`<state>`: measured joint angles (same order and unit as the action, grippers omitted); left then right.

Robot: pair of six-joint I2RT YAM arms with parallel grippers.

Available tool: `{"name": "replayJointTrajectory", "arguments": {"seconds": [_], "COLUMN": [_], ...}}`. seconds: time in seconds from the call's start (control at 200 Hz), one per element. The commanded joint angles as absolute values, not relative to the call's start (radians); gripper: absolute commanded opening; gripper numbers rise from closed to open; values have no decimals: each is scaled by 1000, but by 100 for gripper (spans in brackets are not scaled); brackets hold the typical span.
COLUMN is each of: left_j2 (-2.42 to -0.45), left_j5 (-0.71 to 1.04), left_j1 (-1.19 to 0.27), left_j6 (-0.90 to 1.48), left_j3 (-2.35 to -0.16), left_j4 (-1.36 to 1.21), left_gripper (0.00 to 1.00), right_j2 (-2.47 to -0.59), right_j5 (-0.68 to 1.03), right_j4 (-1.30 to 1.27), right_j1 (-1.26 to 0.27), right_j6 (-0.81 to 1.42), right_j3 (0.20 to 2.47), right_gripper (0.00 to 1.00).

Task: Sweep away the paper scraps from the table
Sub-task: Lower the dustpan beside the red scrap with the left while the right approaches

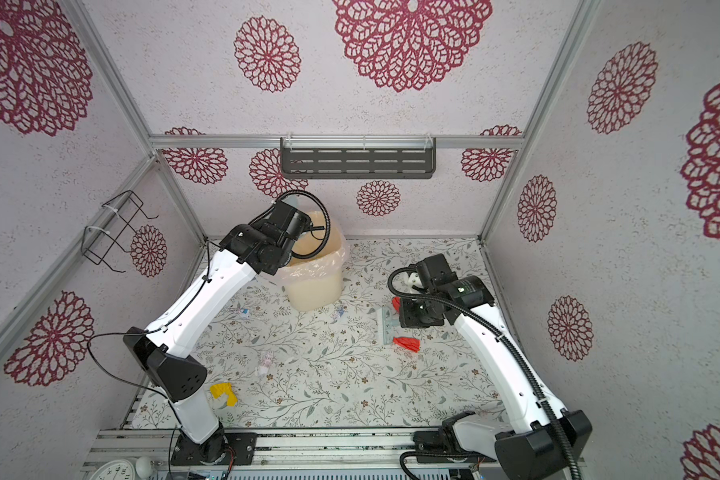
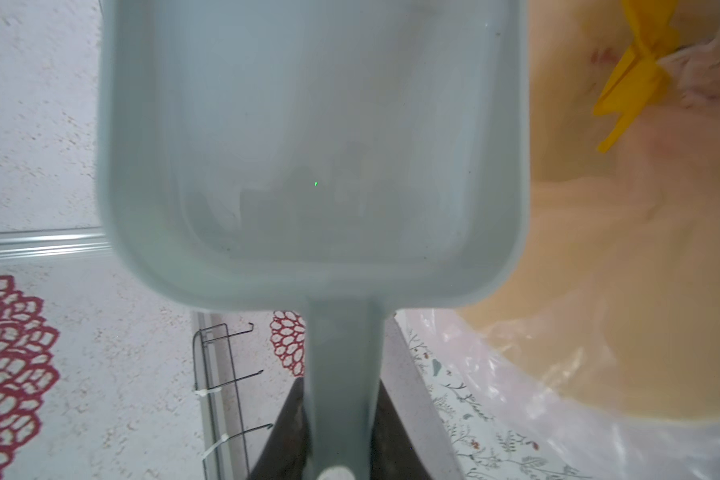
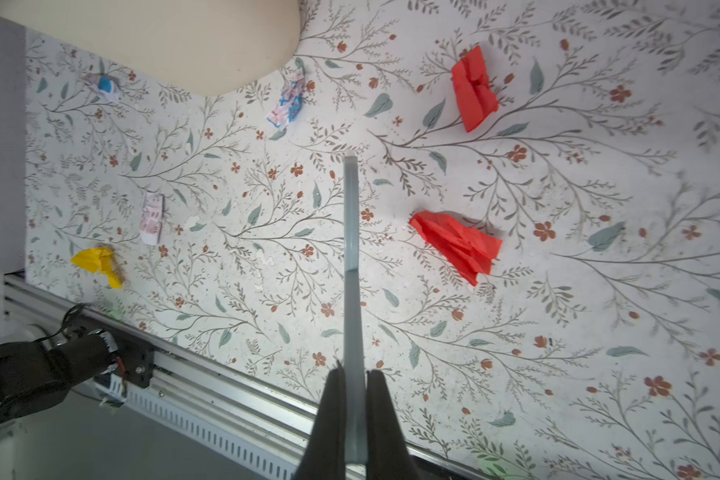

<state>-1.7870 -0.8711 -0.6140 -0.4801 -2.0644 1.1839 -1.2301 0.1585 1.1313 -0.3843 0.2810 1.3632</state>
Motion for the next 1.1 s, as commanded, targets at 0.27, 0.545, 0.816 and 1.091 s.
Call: {"name": "replayJointTrajectory", "arguments": {"seconds": [0.27,0.545,0.816,1.091], "left_j2": [-1573,-1536,-1535,-1541], "left_j5": [-418,-181,-15,64], "left_j1": [-791,-849,-850,-858], "left_j6": [-94,28,130,193], "left_j3": [-1843,-1638,-1419,-1258], "left_j4": [1177,1087,964,877], "left_gripper": [0,0,0,0], "right_j2": [-1218,-1223,-1268,-1284], "right_j5": [-237,-227,-140,-57], "right_j4": [1177,1148,1119,1103], "right_j1": [-284,-165,-159,-162], "right_j6": [301,213,199,193], "right_j3": [1324,1248,1214,1185], "right_gripper": [0,0,0,0]}}
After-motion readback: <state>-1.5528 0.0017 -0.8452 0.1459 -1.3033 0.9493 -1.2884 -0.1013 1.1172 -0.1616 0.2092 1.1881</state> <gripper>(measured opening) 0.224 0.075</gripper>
